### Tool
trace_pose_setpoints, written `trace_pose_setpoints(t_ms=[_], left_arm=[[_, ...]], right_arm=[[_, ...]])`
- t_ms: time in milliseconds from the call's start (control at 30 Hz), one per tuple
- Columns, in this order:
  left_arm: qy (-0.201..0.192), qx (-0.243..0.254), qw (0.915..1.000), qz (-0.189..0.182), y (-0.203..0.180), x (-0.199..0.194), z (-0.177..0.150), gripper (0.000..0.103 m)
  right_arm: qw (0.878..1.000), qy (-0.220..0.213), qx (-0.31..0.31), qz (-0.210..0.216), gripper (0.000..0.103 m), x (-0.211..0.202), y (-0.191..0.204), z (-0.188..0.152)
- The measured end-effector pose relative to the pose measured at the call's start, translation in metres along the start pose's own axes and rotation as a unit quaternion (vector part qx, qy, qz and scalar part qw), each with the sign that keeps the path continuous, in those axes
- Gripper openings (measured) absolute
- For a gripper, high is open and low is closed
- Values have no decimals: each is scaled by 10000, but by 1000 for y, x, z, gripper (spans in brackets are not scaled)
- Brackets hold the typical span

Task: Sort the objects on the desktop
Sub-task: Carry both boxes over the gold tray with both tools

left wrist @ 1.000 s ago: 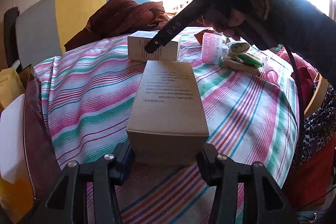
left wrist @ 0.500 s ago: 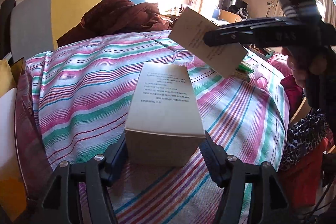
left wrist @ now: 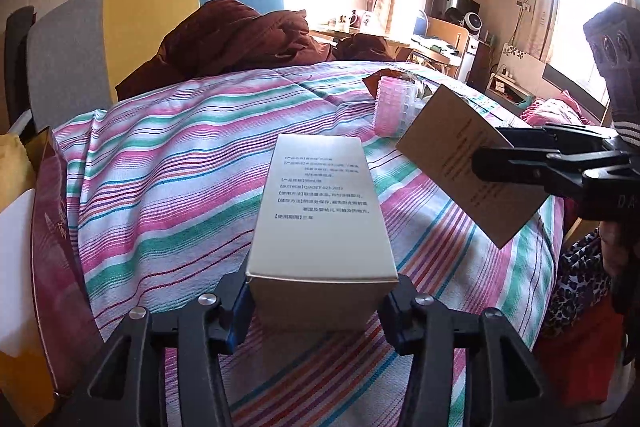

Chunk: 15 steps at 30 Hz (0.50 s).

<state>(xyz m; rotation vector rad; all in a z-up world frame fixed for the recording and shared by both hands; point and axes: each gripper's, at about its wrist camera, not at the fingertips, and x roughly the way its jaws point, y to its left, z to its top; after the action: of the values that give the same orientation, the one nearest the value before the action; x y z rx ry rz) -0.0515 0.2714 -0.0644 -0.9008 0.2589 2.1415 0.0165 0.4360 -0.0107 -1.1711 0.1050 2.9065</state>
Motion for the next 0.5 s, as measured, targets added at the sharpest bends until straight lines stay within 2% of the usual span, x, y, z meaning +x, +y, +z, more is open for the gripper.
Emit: trace_pose_setpoints(t_ms=[233,500], left_arm=[[-237,-193,9995,-92,1,-24,-8,52],[-840,-193,9963,-7,-1,-79,-14,52]], right_arm=[[9999,43,-41,97,57,3,15,-9],[9998,-106,-93,138,57,-2,34,-2]])
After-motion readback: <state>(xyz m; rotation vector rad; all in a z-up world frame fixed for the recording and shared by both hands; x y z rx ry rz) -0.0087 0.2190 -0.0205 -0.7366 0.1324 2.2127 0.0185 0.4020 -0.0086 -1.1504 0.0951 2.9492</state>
